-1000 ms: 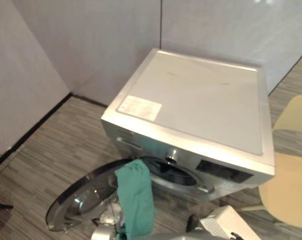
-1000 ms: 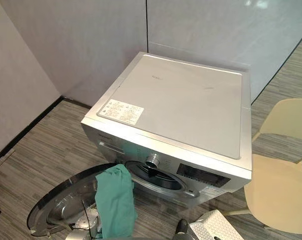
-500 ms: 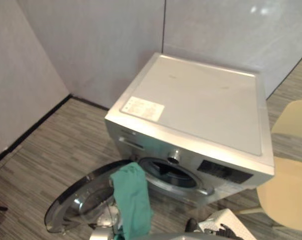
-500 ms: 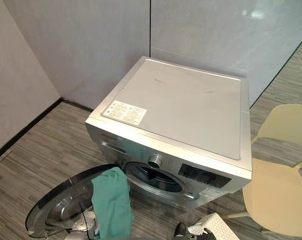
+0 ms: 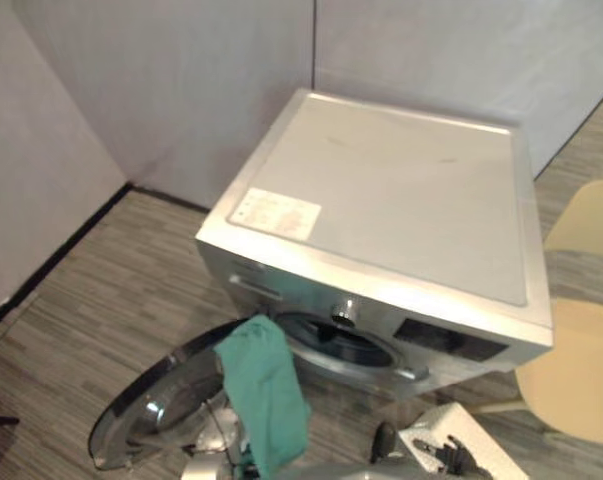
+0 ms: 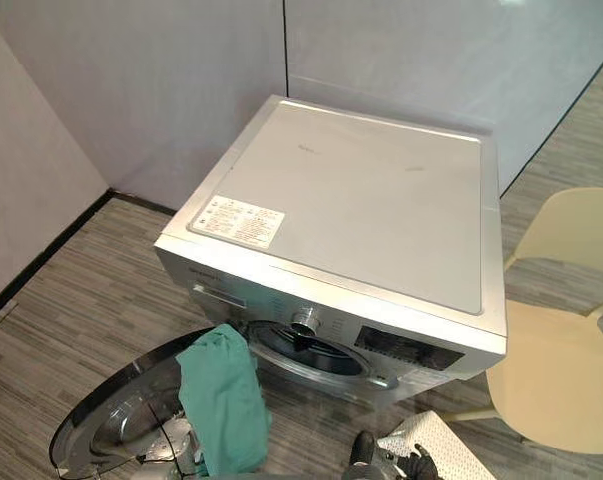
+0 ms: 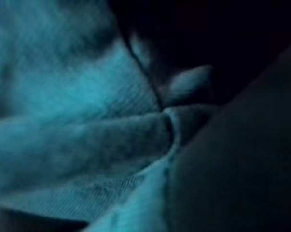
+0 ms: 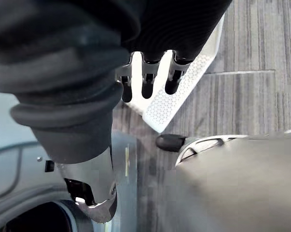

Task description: Pick up the laundry basket with both hands and put the clothes into the washing machine.

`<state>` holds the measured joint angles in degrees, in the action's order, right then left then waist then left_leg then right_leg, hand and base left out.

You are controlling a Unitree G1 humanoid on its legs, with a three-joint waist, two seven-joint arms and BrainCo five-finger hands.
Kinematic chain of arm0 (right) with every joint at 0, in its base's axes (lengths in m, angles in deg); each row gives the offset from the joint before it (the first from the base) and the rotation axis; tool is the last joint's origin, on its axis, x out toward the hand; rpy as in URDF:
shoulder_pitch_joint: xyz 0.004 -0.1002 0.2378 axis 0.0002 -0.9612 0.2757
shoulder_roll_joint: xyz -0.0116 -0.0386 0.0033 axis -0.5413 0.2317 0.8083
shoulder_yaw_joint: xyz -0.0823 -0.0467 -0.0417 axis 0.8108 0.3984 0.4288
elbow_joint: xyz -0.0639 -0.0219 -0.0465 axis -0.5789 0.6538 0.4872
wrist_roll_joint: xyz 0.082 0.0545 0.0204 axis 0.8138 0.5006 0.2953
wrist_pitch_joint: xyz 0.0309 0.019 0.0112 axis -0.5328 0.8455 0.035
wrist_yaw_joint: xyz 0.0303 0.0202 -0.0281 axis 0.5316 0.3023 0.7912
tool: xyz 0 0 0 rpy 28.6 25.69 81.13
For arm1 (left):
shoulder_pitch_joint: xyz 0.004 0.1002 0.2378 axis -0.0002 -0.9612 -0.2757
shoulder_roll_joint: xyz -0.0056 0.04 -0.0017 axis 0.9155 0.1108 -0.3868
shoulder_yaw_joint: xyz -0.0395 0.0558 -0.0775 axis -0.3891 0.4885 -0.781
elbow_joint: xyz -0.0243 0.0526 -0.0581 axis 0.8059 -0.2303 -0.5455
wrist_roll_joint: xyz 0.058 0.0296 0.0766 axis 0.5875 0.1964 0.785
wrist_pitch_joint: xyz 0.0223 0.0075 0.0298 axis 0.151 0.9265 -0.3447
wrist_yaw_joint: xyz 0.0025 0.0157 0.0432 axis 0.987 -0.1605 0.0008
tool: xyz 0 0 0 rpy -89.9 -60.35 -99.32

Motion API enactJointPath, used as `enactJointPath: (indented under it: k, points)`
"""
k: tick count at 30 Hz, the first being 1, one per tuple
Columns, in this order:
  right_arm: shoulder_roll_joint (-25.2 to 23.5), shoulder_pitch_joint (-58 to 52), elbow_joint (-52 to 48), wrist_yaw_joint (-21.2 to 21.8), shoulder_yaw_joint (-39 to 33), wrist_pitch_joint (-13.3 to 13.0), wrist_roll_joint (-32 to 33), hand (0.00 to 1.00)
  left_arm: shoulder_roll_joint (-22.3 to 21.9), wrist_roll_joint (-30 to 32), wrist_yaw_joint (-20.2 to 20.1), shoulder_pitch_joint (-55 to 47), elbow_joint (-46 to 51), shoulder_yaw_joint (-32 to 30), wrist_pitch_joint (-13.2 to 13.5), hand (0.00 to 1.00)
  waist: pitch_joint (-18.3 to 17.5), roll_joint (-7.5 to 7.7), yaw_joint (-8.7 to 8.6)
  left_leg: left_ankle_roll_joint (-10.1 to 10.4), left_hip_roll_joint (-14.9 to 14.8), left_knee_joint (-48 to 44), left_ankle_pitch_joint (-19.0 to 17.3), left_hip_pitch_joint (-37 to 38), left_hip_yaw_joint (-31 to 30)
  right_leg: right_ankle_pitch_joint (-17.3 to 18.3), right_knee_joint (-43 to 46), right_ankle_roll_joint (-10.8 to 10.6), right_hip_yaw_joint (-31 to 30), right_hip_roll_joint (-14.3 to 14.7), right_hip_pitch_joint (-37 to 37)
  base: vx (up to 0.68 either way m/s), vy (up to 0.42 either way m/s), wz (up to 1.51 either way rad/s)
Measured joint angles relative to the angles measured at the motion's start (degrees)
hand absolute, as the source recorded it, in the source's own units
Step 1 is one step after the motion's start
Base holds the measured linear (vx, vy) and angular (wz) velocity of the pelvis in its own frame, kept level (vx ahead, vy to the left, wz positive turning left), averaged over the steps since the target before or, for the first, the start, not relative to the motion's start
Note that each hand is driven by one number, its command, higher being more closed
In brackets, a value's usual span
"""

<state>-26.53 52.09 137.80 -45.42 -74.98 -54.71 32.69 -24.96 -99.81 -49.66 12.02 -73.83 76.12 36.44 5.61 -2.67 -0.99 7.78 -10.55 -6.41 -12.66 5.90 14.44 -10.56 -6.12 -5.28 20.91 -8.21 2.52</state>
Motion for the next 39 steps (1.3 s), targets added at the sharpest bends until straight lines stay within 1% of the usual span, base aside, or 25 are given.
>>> enactJointPath:
  k: [4, 9, 11, 13, 14, 15, 16, 17, 18, 20, 21, 22, 23, 24, 25, 26, 27, 28, 29, 31, 33, 34, 35, 38, 39]
  points:
    - [-0.41, 1.28, 0.13, 0.06, 1.33, -0.33, 1.11, 0.0, 0.07, -0.49, 0.04, 0.65, 0.54, 0.49, 0.04, 1.0, 0.39, -0.72, 0.09, -0.01, 0.89, -0.57, 0.0, 0.87, -0.05, -0.01, 0.03, -0.04, -2.41, -0.38, 0.01, 0.02, 0.001, -0.27]
    - [-0.84, 1.38, 0.17, 0.17, 1.32, -0.94, 2.26, 0.0, 0.11, -0.86, 0.09, 1.68, 0.55, 0.75, 0.05, 1.0, 1.19, 0.26, 0.17, -0.51, 2.25, -6.95, -0.34, -0.32, 1.37, -0.75, 0.33, -0.69, -7.71, -1.67, 1.16, 0.0, 0.0, -0.45]
    - [0.03, 1.86, 0.2, 0.23, 1.95, -0.82, 2.16, 0.0, 0.04, -0.93, 0.09, 1.78, 0.57, 0.99, 0.06, 1.0, 1.51, -0.27, 0.2, -1.98, 2.21, -11.25, -1.56, -2.1, 3.34, -1.92, 0.98, -0.41, -10.37, -1.7, 3.33, -0.06, -0.002, -0.82]
    - [0.87, 2.76, 0.0, 0.37, 2.21, -0.78, 2.24, 0.0, 0.04, -1.08, 0.04, 3.02, 0.67, 1.64, 0.0, 1.0, 2.53, -1.23, -0.9, -3.36, 1.57, -14.77, -3.03, -3.88, 3.11, -2.05, 4.36, -0.23, -10.77, -1.49, 5.8, -0.08, 0.035, -0.43]
    - [1.05, 3.09, 0.19, 0.51, 2.19, -0.73, 2.2, 0.0, 0.07, -1.3, 0.04, 3.8, 1.43, 1.67, -0.03, 1.0, 2.88, -0.95, -1.06, -3.85, 1.61, -16.53, -2.74, -4.82, 2.99, -3.81, 4.83, 1.75, -11.19, -1.29, 6.62, -0.08, 0.064, -0.24]
    - [1.03, 3.67, 0.18, 0.77, 2.18, -0.41, 2.22, 0.0, 0.05, -1.46, -0.02, 3.9, 2.6, 1.43, 0.0, 1.0, 2.92, -1.2, -0.13, -4.43, 0.27, -16.52, -2.45, -4.95, 2.9, -1.42, 8.49, 2.19, -11.26, -0.73, 7.71, -0.12, 0.014, -0.06]
    - [1.07, 3.65, 0.12, 1.38, 2.3, 0.05, 2.37, 0.0, -0.34, -1.56, -0.1, 4.13, 3.29, 1.13, 0.09, 1.0, 3.18, -0.5, -0.04, -4.42, 0.74, -16.48, -2.43, -4.68, 2.51, 10.4, 24.43, 1.98, -11.03, -2.68, 11.16, -0.1, -0.026, 0.21]
    - [1.09, 3.41, 0.37, 1.46, 2.33, 0.21, 2.17, 0.0, -0.42, -1.6, -0.1, 4.19, 3.42, 0.91, 0.09, 1.0, 3.34, 0.16, 0.01, -4.4, 1.32, -16.94, -2.44, -4.42, 1.7, 14.32, 30.34, 1.86, -10.55, -3.28, 11.64, -0.06, -0.066, 0.69]
    - [0.94, 3.34, 2.15, 1.54, 2.29, 0.28, 2.08, 0.0, -0.47, -1.76, 0.04, 4.11, 3.54, -0.06, -0.02, 1.0, 2.63, 2.58, 0.21, -4.38, 2.74, -18.89, -2.47, -4.58, -0.68, 16.41, 33.54, 1.22, -10.22, -4.2, 11.49, -0.02, -0.037, 0.55]
    - [0.67, 3.31, 3.19, 1.7, 2.78, 0.2, 1.96, 0.0, -2.01, -1.77, 0.38, 2.36, 3.57, -1.18, -0.14, 1.0, 0.86, 2.67, 2.51, -6.04, 2.37, -20.57, -0.9, -7.39, -3.01, 15.99, 25.77, 0.48, -9.53, -2.77, 7.76, -0.02, -0.103, 0.28]
    - [0.85, 4.27, 3.38, 1.69, 5.05, 0.25, 0.87, 0.0, -2.43, -1.74, 0.56, 1.9, 4.29, -1.48, -0.03, 1.0, 0.06, 2.89, 3.66, -6.11, 1.87, -20.02, -0.5, -8.29, -3.67, 21.72, 31.44, -0.2, -7.62, -3.7, 8.15, 0.05, -0.202, 0.4]
    - [1.01, 4.78, 3.57, 1.68, 6.38, 0.25, 0.15, 0.0, -2.44, -1.72, 0.58, 2.09, 4.55, -1.36, -0.07, 1.0, -0.19, 4.07, 3.44, -5.03, 2.81, -19.99, 0.1, -9.43, -3.71, 23.24, 29.5, -0.27, -6.73, -3.91, 8.06, 0.08, -0.225, 0.44]
    - [1.66, 5.5, 4.19, 1.7, 7.7, 0.23, -0.33, 0.0, -2.78, -1.73, 0.87, 2.09, 4.55, -1.53, -0.12, 1.0, -0.32, 3.5, 3.77, -4.42, 2.65, -20.38, 0.5, -10.68, -3.86, 22.72, 27.52, 0.34, -6.5, -3.27, 7.48, 0.04, -0.123, 0.26]
    - [2.51, 7.74, 4.28, 1.76, 9.35, 0.24, -1.13, 0.0, -3.44, -1.65, 1.14, 2.11, 4.51, -1.52, -0.22, 1.0, 0.09, 2.48, 4.68, -4.2, 2.38, -23.11, 2.46, -13.6, -5.23, 19.9, 23.66, 1.49, -6.21, -2.55, 6.6, 0.01, -0.067, 0.14]
    - [2.62, 9.52, 4.25, 1.72, 10.01, 0.28, -2.41, 0.0, -3.52, -1.38, 1.06, 2.64, 4.14, -0.43, -0.31, 1.0, 1.9, 3.84, 5.1, -3.82, 3.13, -24.92, 2.16, -16.36, -7.44, 18.24, 20.59, 1.72, -5.51, -3.4, 4.34, -0.01, -0.038, 0.21]
    - [2.53, 9.87, 4.26, 1.76, 10.16, 0.2, -2.88, 0.0, -3.51, -1.08, 1.05, 2.68, 3.74, 0.31, -0.32, 1.0, 2.23, 3.88, 4.93, -3.41, 3.7, -19.73, 1.21, -15.22, -8.07, 17.44, 19.35, 1.78, -4.59, -3.68, 2.85, -0.06, -0.029, 0.55]
    - [3.72, 9.85, 4.09, 1.9, 10.17, -0.19, -4.32, 0.0, -3.55, -0.12, 0.98, 3.02, 3.47, 2.49, -0.36, 1.0, 2.39, 2.27, 4.45, -2.86, 2.62, -10.05, 7.2, -13.42, -7.39, 17.19, 18.49, 1.61, -1.67, -2.71, 0.42, -0.06, -0.022, 0.57]
    - [4.33, 10.22, 4.12, 2.01, 10.22, -0.15, -4.87, 0.0, -3.65, 0.38, 0.78, 3.72, 3.11, 3.4, -0.31, 1.0, 2.47, 1.19, 4.96, -2.23, 0.83, -8.01, 9.34, -12.47, -6.01, 17.49, 18.41, 1.39, -0.59, -1.71, -0.42, -0.07, 0.013, 0.52]
    - [4.26, 10.74, 3.83, 2.09, 10.3, -0.17, -5.11, 0.0, -3.53, 0.41, 0.83, 4.11, 3.09, 3.33, -0.28, 1.0, 2.26, 1.02, 5.05, -2.22, 0.89, -7.54, 9.48, -12.45, -6.17, 17.49, 18.29, 1.39, -0.4, -1.75, -0.37, -0.09, 0.049, 0.23]
    - [4.3, 12.1, 2.65, 2.75, 10.71, -0.3, -6.18, 0.0, -3.21, 0.66, 0.83, 4.94, 2.98, 2.96, -0.24, 1.0, 2.5, 1.8, 4.88, -2.22, 0.93, -7.55, 9.43, -13.79, -7.43, 17.34, 18.09, 1.55, -0.26, -1.85, 0.17, -0.11, 0.053, 0.15]
    - [3.7, 12.02, 2.07, 2.8, 11.33, -0.59, -6.56, 0.0, -3.04, 0.97, 0.59, 4.91, 2.33, 3.07, -0.21, 1.0, 2.83, 3.0, 4.94, -2.8, 1.25, -10.69, 7.37, -15.37, -10.57, 16.45, 18.24, 1.49, 0.15, -2.68, 0.93, -0.09, 0.076, 0.05]
    - [3.67, 11.65, 2.06, 2.82, 11.34, -0.63, -6.61, 0.0, -3.17, 0.92, 0.2, 4.76, 1.31, 3.29, -0.21, 1.0, 2.73, 2.83, 4.81, -3.19, 1.11, -13.51, 5.62, -15.34, -11.11, 16.1, 18.15, 0.92, -0.1, -2.93, 0.64, -0.08, 0.141, -0.1]
    - [3.62, 9.67, 1.87, 2.84, 11.33, -0.88, -6.98, 0.0, -3.26, 0.91, -0.13, 4.03, 0.04, 4.34, -0.22, 1.0, 1.95, 1.77, 4.46, -2.59, 1.05, -11.8, 2.74, -13.63, -10.73, 15.24, 16.92, -0.45, -0.35, -2.89, 0.01, -0.08, 0.169, -0.09]
    - [0.22, 5.82, 1.99, 3.0, 11.18, -0.67, -7.0, 0.0, -1.01, 0.99, -0.29, 4.09, -2.92, 6.85, -0.35, 1.0, 0.84, 3.28, 3.24, -2.89, 3.29, -10.52, 2.88, -14.94, -9.49, 13.06, 12.66, -2.5, 1.53, -4.82, -1.3, -0.05, 0.207, 0.0]
    - [-1.45, 4.17, 2.12, 2.98, 11.13, -0.14, -6.97, 0.0, -0.16, 1.39, -0.31, 4.6, -4.24, 7.48, -0.47, 1.0, 1.17, 3.92, 2.07, -3.33, 3.83, -11.6, 2.61, -15.63, -9.56, 12.77, 13.02, -2.65, 2.22, -5.66, -0.84, -0.01, 0.15, 0.12]
